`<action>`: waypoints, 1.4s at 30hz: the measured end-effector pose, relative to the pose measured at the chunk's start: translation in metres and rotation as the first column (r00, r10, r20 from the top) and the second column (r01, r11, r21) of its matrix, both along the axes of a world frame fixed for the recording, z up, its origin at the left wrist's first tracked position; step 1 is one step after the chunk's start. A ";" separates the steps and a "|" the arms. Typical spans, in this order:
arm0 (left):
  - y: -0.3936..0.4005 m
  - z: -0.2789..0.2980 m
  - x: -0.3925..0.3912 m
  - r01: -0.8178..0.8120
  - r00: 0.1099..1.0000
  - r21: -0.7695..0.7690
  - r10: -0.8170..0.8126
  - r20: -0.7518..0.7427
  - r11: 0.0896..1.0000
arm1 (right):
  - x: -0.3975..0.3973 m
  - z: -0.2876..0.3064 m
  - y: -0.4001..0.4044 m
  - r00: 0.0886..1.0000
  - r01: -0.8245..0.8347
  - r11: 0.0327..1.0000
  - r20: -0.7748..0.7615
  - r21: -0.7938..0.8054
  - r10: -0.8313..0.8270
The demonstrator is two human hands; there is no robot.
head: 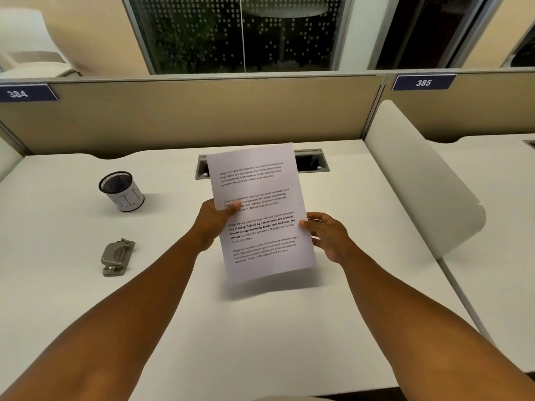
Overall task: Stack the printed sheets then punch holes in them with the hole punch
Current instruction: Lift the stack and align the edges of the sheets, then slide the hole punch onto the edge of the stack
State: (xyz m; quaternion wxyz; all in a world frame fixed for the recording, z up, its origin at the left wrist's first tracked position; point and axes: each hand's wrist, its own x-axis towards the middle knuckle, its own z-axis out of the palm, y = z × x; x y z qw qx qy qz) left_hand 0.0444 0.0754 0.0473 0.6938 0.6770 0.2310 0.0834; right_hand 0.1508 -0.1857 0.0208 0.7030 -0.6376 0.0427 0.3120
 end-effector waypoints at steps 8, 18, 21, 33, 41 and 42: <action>-0.006 -0.012 0.004 0.088 0.991 0.024 -0.085 -0.106 0.996 | 0.003 0.004 0.005 0.990 -0.143 0.988 -0.022 -0.058 0.142; -0.003 -0.030 0.004 0.026 0.981 -0.050 -0.035 -0.188 0.998 | 0.005 -0.004 0.018 0.992 -0.119 0.972 0.028 -0.201 0.127; 0.004 -0.035 0.003 -0.052 0.979 -0.091 0.033 -0.202 0.995 | 0.006 -0.009 0.020 0.991 -0.110 0.959 0.042 -0.263 0.125; 0.061 -0.060 -0.014 -0.422 0.863 0.113 0.437 -0.254 0.900 | 0.008 -0.029 0.026 1.000 -0.028 0.953 -0.010 -0.302 0.026; 0.104 -0.065 -0.056 -0.376 0.789 0.581 0.578 -0.207 0.721 | 0.012 -0.038 0.040 1.000 -0.008 0.956 -0.025 -0.292 0.001; 0.112 -0.067 -0.061 -0.378 0.783 0.615 0.593 -0.186 0.692 | 0.012 -0.039 0.042 1.000 -0.009 0.959 -0.026 -0.283 0.001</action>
